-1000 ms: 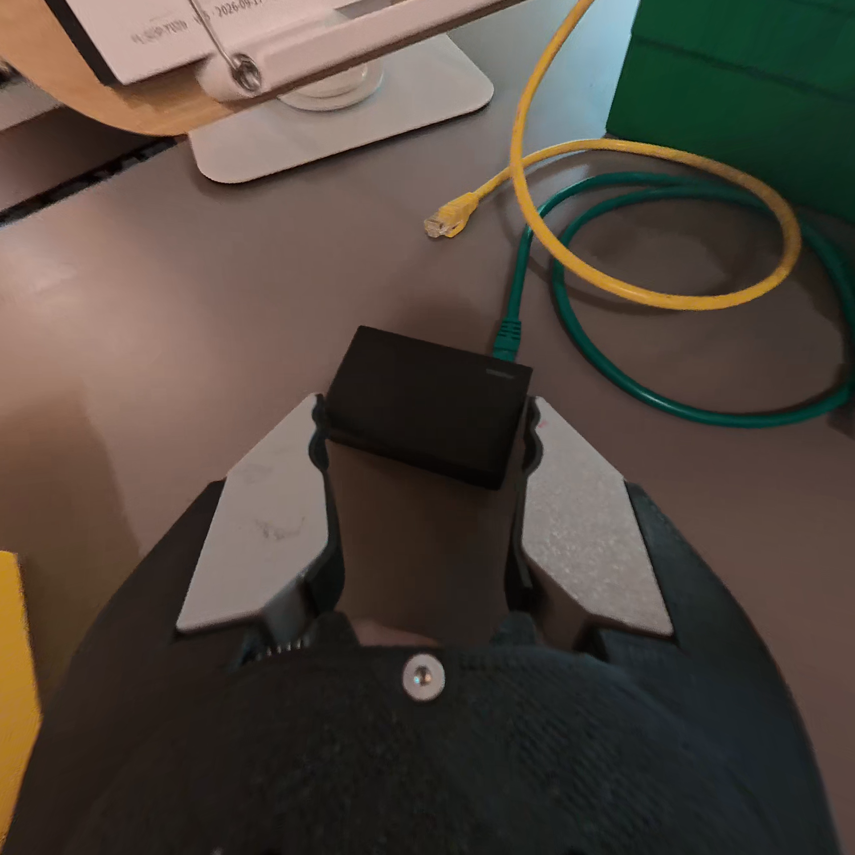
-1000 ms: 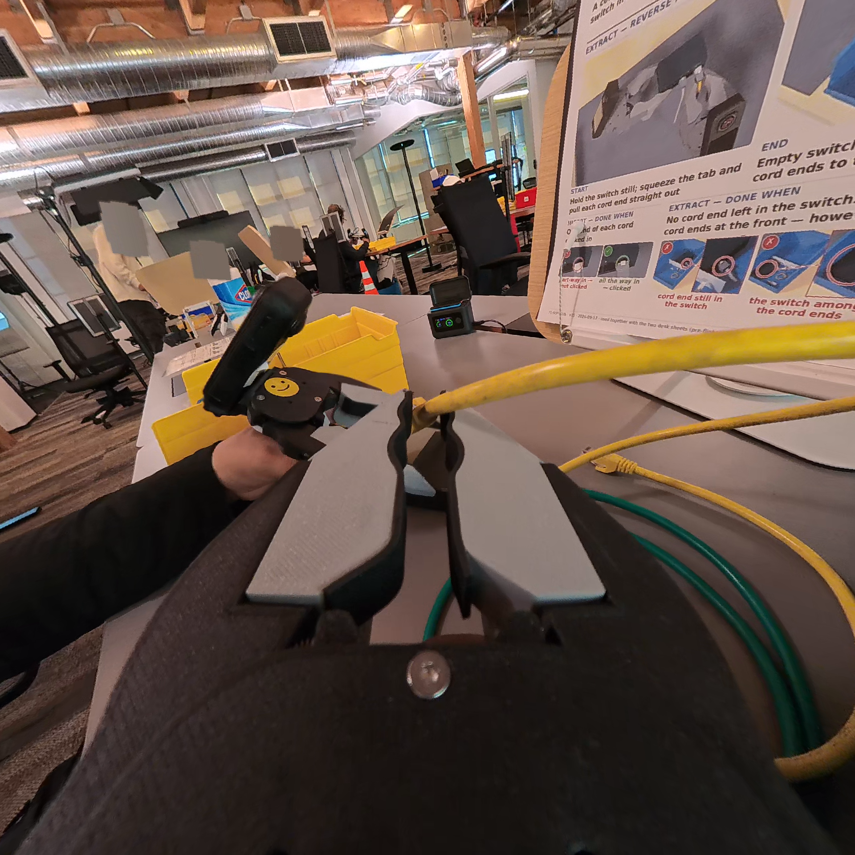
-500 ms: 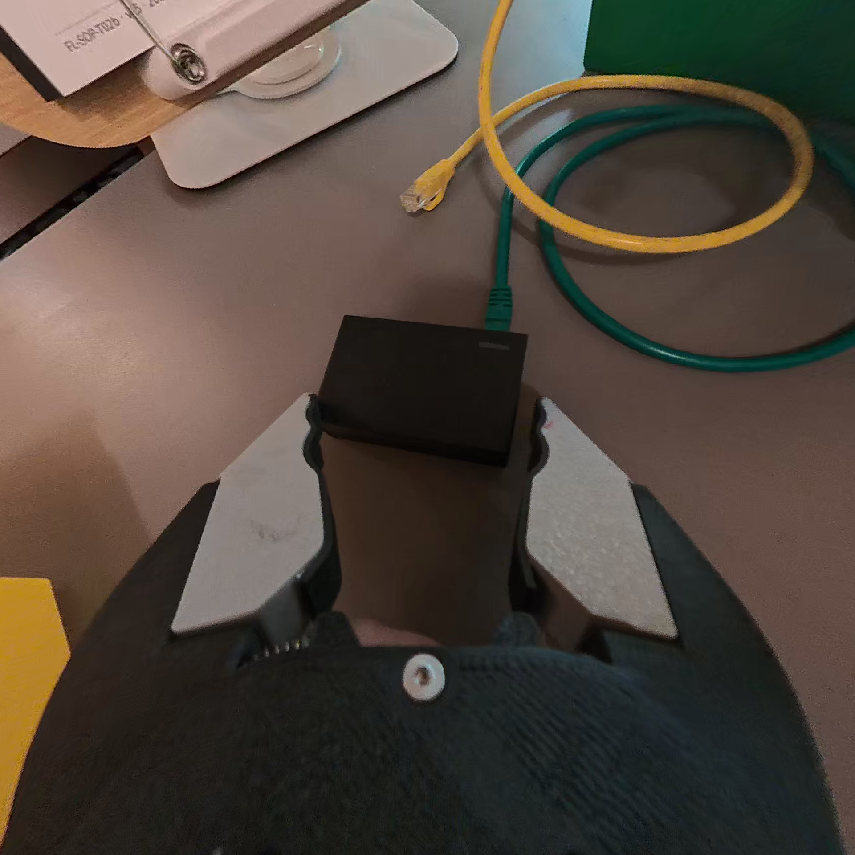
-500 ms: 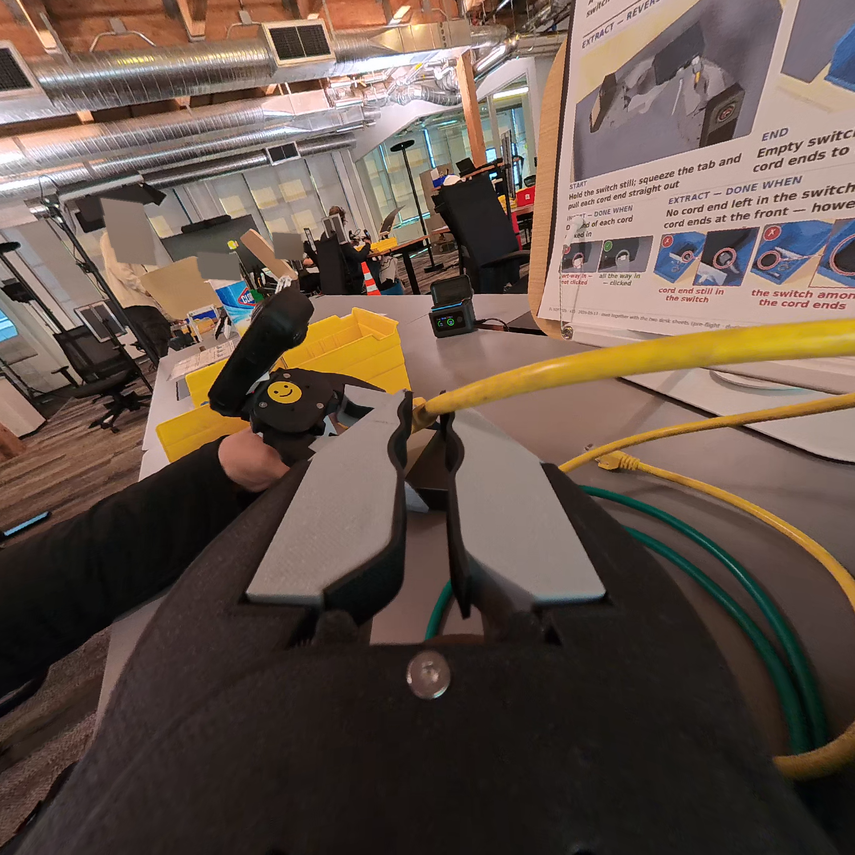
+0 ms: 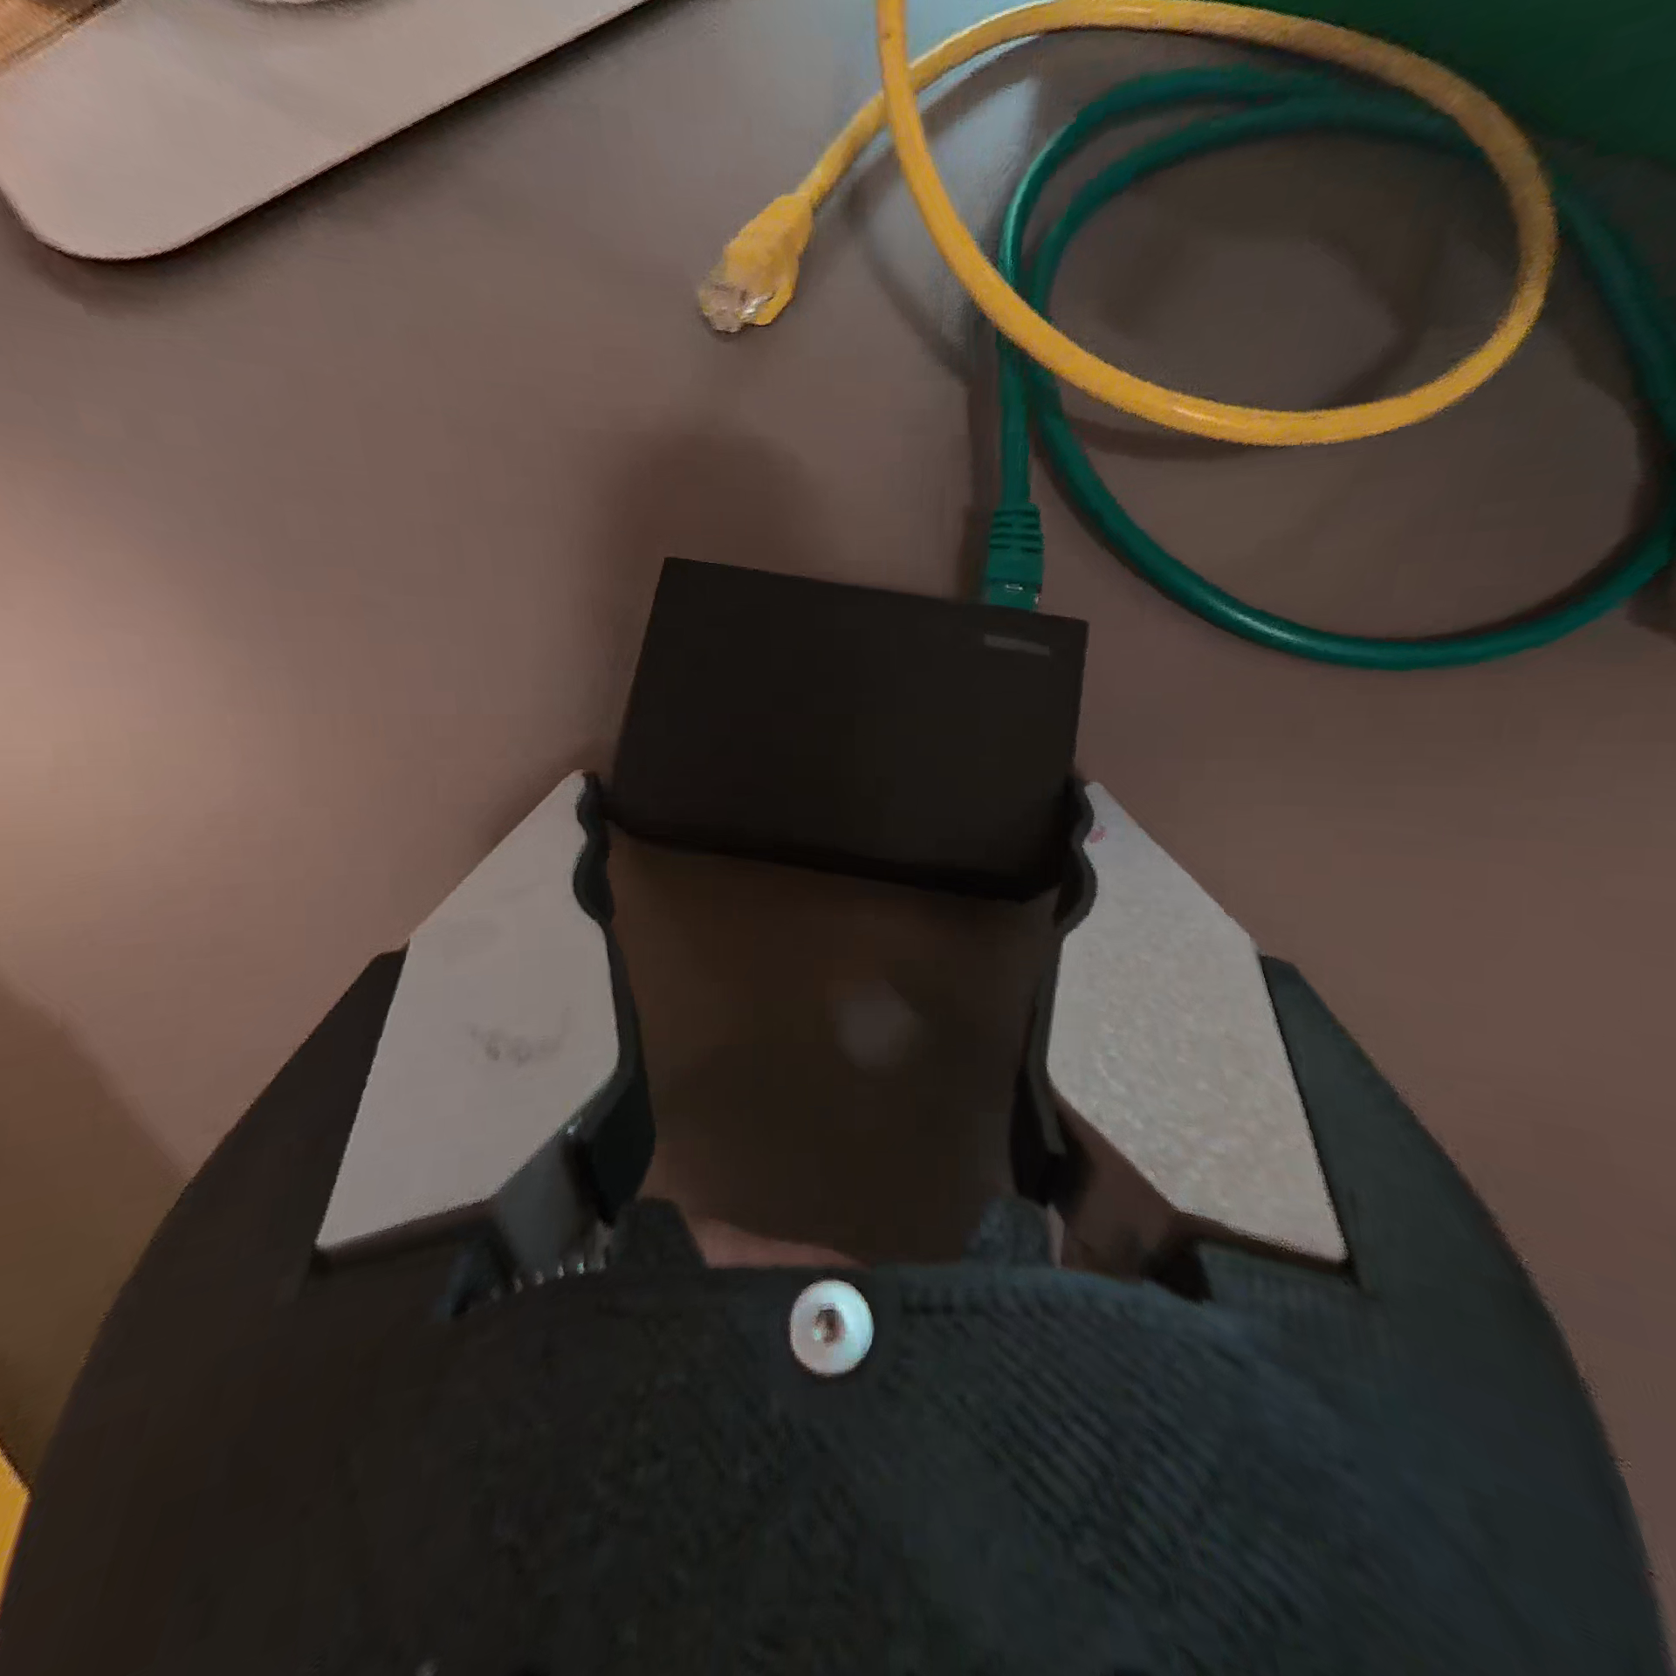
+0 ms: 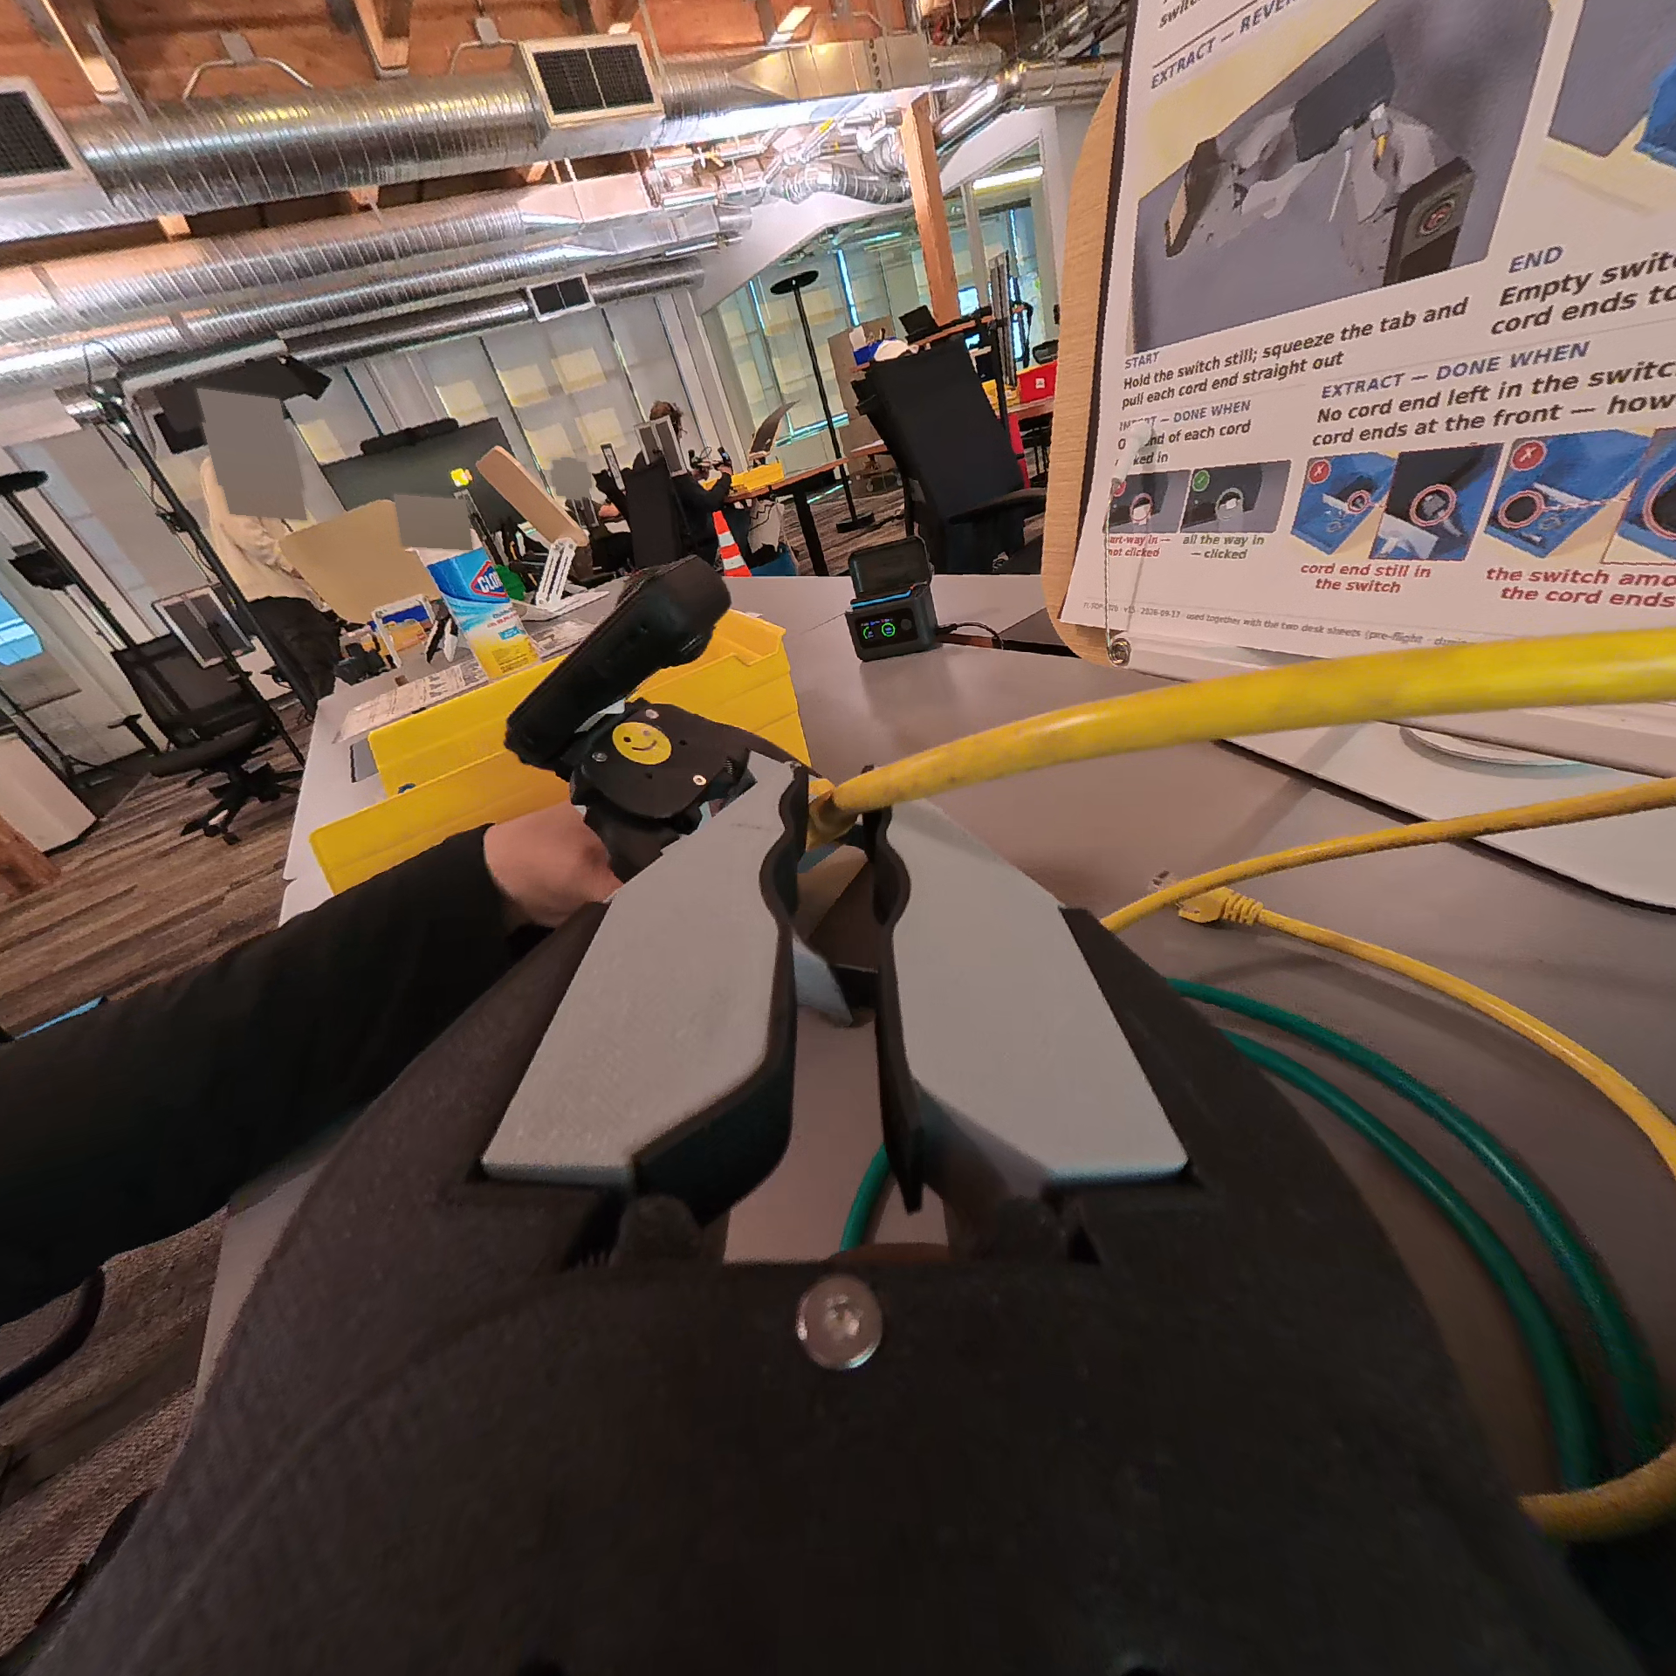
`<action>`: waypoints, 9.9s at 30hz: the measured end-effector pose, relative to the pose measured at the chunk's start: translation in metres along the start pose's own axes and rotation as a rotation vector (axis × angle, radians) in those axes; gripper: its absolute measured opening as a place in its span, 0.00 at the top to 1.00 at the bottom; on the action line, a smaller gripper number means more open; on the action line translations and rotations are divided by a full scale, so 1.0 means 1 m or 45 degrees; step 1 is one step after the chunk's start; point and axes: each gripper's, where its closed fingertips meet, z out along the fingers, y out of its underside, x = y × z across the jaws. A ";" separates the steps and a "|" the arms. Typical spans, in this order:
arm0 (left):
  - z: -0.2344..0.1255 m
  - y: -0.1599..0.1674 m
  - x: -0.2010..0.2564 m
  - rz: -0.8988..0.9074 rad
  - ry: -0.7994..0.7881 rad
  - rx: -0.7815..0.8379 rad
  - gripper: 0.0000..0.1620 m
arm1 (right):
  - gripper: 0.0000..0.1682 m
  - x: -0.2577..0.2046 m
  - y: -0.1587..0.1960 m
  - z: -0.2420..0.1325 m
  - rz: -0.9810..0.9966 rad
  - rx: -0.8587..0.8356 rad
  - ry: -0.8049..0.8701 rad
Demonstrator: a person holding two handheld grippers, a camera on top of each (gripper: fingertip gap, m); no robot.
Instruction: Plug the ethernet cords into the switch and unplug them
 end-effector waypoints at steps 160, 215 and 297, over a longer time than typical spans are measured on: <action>-0.091 -0.101 0.059 1.403 -1.466 0.650 0.31 | 0.99 -0.038 -0.013 -0.010 0.402 0.018 -0.421; -0.092 -0.100 0.052 1.516 -1.643 0.541 0.32 | 0.99 -0.038 -0.010 -0.010 0.657 0.028 -0.386; -0.103 -0.103 0.057 1.575 -1.688 0.624 0.31 | 0.99 -0.046 -0.010 -0.013 0.827 0.066 -0.473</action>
